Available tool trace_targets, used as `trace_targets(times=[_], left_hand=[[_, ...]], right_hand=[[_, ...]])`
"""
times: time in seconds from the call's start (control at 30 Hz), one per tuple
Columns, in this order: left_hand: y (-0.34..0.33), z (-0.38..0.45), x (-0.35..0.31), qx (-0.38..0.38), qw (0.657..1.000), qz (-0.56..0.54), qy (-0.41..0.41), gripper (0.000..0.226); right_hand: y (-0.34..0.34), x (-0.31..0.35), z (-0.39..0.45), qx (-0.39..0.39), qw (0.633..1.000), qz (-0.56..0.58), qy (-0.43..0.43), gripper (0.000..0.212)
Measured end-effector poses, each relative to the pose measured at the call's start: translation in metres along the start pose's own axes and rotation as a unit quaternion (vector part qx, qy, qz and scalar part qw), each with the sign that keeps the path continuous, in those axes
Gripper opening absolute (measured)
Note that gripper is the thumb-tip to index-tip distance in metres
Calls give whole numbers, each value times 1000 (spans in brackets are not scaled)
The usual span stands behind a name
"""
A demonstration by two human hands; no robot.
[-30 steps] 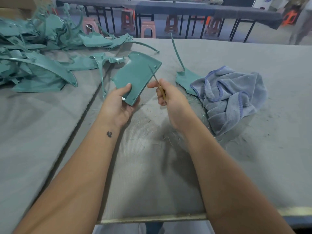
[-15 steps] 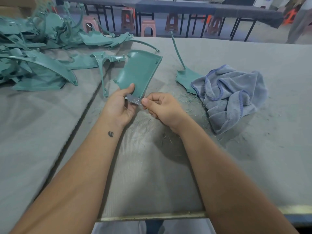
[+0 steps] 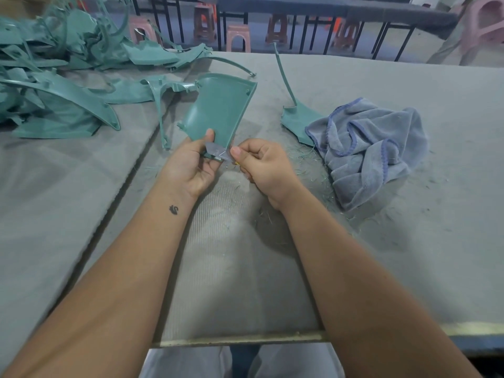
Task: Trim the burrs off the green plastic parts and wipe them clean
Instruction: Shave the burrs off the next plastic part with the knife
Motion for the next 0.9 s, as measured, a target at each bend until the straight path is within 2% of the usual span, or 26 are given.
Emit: trace_targets(times=[0.1, 0.17, 0.27, 0.33, 0.5, 0.7, 0.9], left_hand=[[0, 0, 0, 1, 1000, 2, -2, 17], [1, -1, 0, 12, 1000, 18, 2, 15], [3, -5, -2, 35, 996, 78, 12, 18], [4, -6, -3, 38, 996, 79, 13, 19], [4, -5, -3, 32, 996, 84, 11, 19], [4, -4, -4, 42, 998, 53, 5, 18], [4, -3, -5, 52, 995, 84, 5, 22]], right_hand=[[-1, 0, 0, 1, 1000, -2, 7, 29], [5, -4, 2, -27, 999, 25, -11, 29], [24, -17, 8, -95, 976, 181, -73, 27], [27, -19, 10, -97, 969, 216, -71, 26], [26, -21, 11, -90, 968, 222, -77, 28], [6, -8, 6, 8, 996, 89, -26, 32], [12, -8, 4, -29, 995, 89, -38, 29]])
Point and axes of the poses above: each hand's wrist, its own z-axis towards the middle knuckle, its own y-axis out of the back of the hand, x = y × z, the point moved 7 cm from there along z, towards the middle knuckle, and after that the axes turned 12 degrees about -z, right-handed, at the moved point
